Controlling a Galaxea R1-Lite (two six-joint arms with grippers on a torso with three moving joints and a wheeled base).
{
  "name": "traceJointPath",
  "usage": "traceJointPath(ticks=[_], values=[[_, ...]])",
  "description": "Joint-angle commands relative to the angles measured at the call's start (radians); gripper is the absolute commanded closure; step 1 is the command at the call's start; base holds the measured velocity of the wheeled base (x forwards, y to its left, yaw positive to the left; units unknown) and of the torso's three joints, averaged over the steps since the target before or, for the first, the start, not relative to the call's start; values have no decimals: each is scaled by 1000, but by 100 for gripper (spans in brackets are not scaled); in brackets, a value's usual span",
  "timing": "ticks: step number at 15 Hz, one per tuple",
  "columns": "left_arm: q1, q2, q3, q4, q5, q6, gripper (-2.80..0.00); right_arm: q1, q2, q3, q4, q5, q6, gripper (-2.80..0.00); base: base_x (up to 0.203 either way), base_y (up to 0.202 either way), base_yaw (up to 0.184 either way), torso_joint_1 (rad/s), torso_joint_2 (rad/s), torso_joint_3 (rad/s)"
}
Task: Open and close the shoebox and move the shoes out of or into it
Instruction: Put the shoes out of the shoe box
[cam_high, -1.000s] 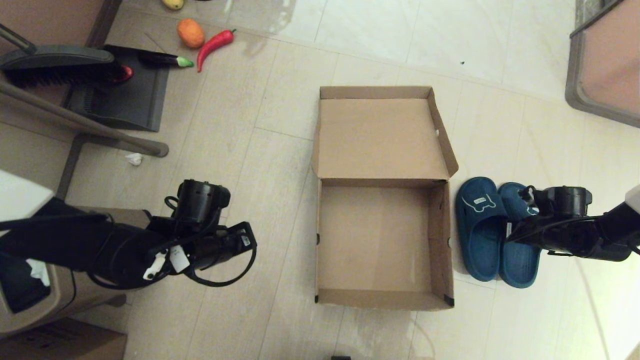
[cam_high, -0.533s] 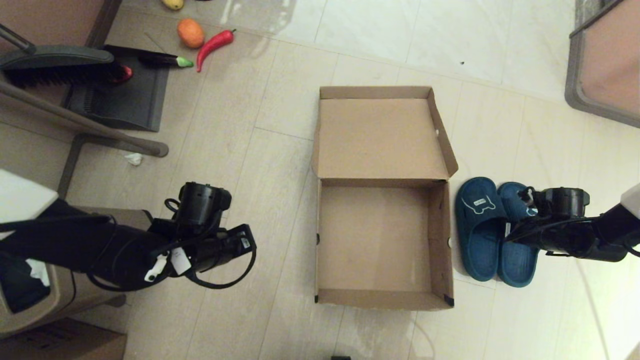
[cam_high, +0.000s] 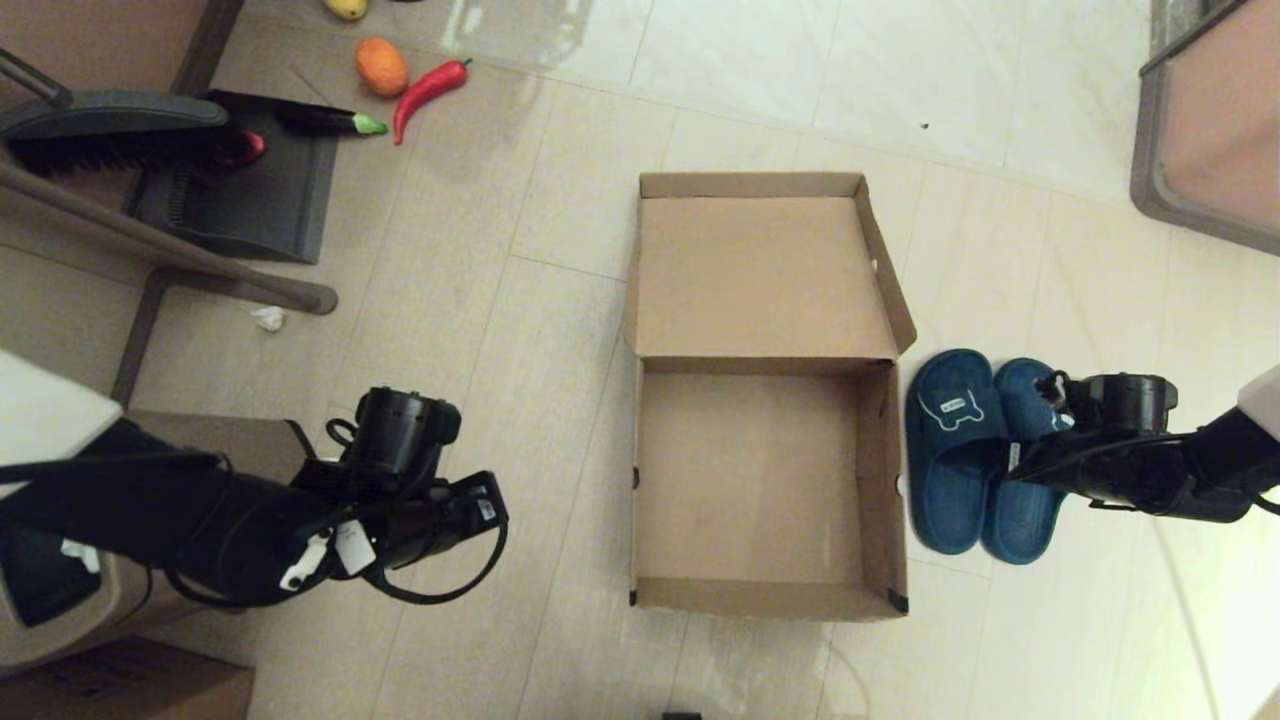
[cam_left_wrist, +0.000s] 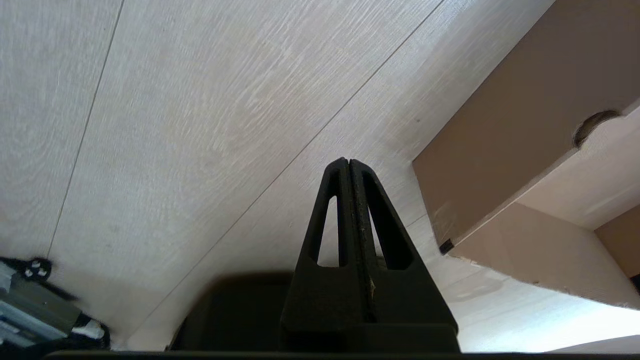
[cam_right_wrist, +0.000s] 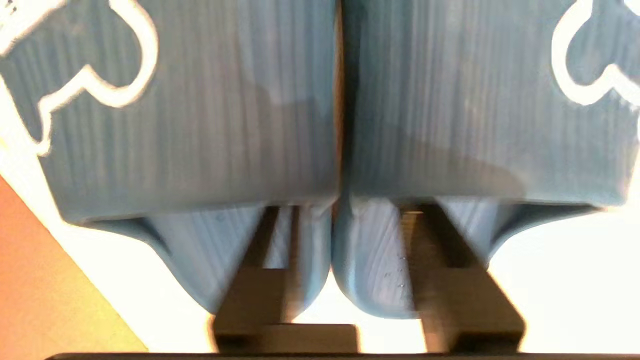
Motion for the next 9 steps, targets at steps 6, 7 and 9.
traceJointPath(ticks=[6, 7, 9], values=[[-5, -5, -5, -2, 3, -2, 0, -2, -92, 122, 10, 1, -11, -280, 0, 0, 0, 0, 0, 0], [-5, -14, -1, -2, 3, -2, 0, -2, -132, 175, 8, 1, -9, -280, 0, 0, 0, 0, 0, 0], [-5, -19, 1, -2, 3, -2, 0, -2, -226, 272, 3, 1, -3, -280, 0, 0, 0, 0, 0, 0]])
